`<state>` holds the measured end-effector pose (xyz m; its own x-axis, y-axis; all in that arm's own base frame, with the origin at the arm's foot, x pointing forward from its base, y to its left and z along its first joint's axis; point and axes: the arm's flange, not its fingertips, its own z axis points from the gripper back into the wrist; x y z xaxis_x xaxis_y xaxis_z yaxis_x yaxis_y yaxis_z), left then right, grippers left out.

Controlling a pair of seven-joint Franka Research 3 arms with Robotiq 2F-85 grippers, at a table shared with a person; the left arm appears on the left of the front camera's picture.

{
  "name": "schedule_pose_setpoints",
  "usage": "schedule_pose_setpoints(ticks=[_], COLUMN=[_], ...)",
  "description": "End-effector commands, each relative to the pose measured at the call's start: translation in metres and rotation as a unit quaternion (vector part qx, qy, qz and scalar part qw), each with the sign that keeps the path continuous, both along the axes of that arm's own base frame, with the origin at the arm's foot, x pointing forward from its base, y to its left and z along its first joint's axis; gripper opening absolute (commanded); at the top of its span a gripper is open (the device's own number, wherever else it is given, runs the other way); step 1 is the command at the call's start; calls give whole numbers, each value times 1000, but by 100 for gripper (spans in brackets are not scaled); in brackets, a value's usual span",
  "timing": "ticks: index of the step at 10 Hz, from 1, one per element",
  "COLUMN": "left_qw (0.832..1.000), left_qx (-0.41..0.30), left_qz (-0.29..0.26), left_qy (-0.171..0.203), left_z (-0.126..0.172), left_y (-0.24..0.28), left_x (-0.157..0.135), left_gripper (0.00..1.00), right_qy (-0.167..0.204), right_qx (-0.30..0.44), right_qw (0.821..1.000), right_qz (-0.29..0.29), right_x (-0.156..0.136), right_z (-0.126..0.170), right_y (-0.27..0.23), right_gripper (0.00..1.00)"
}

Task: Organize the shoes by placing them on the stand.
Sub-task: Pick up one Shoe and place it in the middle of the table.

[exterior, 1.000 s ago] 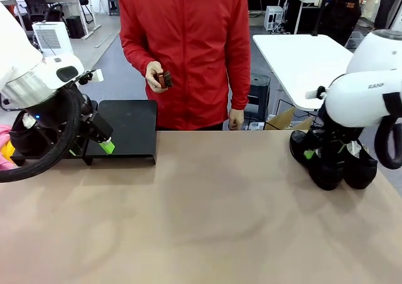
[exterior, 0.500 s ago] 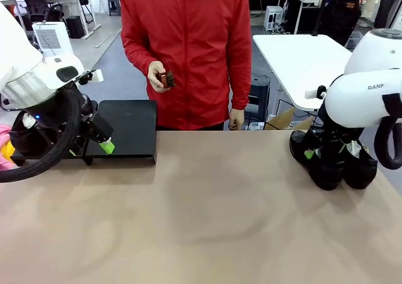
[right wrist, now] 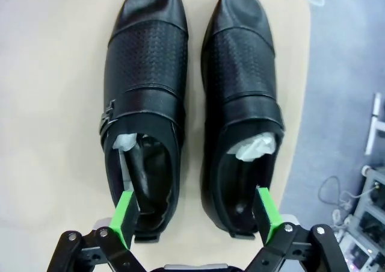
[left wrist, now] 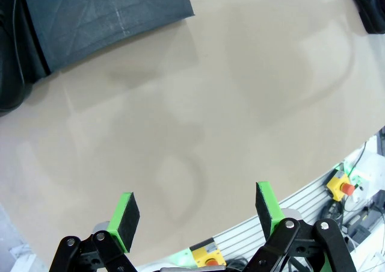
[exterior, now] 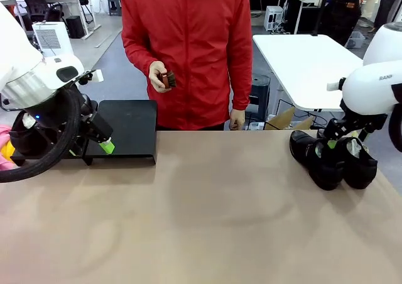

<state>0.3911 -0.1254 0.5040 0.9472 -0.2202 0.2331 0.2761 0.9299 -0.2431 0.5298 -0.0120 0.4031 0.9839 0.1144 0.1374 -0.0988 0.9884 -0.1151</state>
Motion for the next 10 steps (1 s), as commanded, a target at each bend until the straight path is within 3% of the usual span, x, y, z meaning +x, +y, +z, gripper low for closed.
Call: schedule_pose_setpoints(ticks=[1,2,10], left_qw=[1000,1000,1000], left_qx=[-9,-9,-9], left_qz=[-5,-5,-5], left_qy=[0,0,0], left_z=[0,0,0], left_y=[2,2,2], left_x=[-2,-2,-2], left_gripper=[100,100,100], right_qy=[7,-5,36], right_qx=[25,15,20], right_qw=[1000,1000,999], right_qz=[14,12,9], right_x=[11,11,18], right_z=[-4,-3,-34], right_y=[1,2,14], right_gripper=[89,70,70])
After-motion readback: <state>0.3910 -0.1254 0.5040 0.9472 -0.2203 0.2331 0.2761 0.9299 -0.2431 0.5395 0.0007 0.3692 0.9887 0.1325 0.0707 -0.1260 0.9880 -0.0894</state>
